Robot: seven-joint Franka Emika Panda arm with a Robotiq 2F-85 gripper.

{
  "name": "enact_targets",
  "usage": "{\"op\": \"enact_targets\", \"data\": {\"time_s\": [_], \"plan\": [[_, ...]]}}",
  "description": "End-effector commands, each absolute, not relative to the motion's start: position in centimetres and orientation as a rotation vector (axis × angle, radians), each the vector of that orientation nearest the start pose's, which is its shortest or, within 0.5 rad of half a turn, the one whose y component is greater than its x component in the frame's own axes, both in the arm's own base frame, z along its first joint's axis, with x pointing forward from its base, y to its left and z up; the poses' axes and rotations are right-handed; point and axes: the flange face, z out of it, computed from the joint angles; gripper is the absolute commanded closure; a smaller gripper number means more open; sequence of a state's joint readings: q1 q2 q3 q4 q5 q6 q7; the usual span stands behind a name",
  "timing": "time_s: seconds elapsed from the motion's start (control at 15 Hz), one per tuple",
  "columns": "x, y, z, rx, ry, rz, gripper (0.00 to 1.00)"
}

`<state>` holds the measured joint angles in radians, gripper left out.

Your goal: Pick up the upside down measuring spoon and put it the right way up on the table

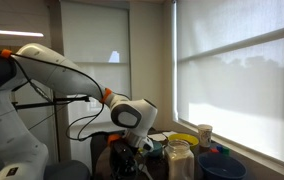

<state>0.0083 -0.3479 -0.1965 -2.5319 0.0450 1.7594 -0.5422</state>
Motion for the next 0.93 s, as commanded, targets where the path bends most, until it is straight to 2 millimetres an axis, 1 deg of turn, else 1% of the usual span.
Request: {"op": "enact_targets", "data": {"time_s": [0.0,0.13,0.33,0.53,0.6,0.67,0.73,0.8,0.87], "plan": [[36.8,-6.4,36.7,-2.782,-0.482,0.511,0.94],[36.6,-6.4,37.0,-2.787,-0.495,0.519,0.94],[36.2,-6.4,38.0,-2.831,-0.516,0.544,0.94],[35.9,-6.2,38.9,-2.863,-0.58,0.581,0.94],[36.0,-6.2,38.8,-2.859,-0.594,0.586,0.88],[36.0,-6.1,38.6,-2.855,-0.604,0.6,0.87],[36.0,-6.0,38.3,-2.856,-0.61,0.61,0.88],[36.1,-5.9,38.1,-2.869,-0.608,0.621,0.94],[36.1,-5.8,38.1,-2.887,-0.618,0.626,0.94]]}}
